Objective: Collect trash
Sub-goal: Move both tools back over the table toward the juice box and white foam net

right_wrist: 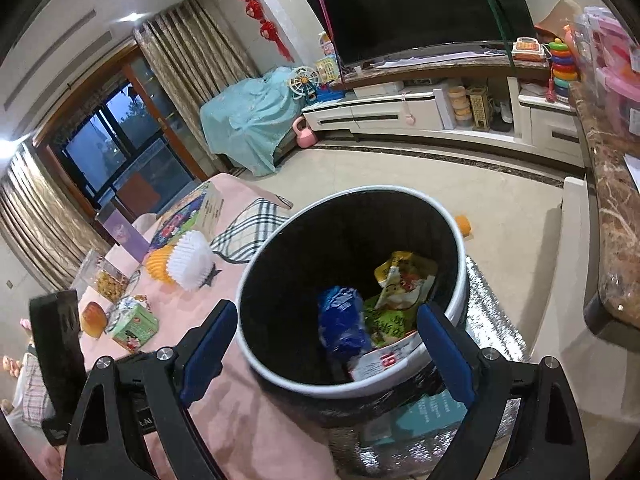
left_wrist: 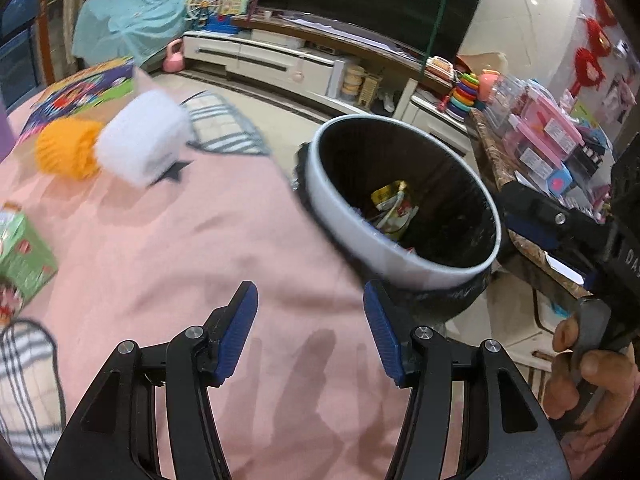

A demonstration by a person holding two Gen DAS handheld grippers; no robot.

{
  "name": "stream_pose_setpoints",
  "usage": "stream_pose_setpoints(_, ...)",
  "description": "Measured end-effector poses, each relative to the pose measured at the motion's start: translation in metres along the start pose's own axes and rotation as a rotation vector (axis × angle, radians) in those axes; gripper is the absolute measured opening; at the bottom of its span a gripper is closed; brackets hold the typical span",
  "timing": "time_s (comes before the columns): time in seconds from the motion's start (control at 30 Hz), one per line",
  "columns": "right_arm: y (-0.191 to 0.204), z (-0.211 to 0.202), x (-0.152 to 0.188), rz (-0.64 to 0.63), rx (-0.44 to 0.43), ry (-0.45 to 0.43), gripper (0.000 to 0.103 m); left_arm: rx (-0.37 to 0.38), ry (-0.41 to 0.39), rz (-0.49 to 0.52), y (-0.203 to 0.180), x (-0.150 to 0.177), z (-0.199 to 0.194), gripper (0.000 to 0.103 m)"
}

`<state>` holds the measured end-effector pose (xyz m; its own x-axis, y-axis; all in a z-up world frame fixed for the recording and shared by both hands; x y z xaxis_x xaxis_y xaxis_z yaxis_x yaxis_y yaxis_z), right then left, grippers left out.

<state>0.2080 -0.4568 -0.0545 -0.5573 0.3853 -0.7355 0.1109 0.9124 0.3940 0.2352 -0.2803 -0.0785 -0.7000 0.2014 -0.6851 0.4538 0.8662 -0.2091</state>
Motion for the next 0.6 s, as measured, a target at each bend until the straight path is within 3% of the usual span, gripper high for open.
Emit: stream_pose_setpoints(0.6,0.079,0.004,0.05,-0.035,-0.107,0.052,0.093,-0.114,-0.041,-0.197,0.102,0.059,-0.061,0.057)
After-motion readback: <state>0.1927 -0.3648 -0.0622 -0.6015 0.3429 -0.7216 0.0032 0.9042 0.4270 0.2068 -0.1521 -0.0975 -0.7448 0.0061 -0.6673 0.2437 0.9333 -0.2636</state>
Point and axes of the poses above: each gripper's, at about its wrist camera, not at the fingertips, and z roughly the way its jaws point, y to its left, x to its underside, the point moved 4 cm from there along z, roughly the way its jaws point, and after that the axes turned 7 degrees about -y, right-handed, at the moved point
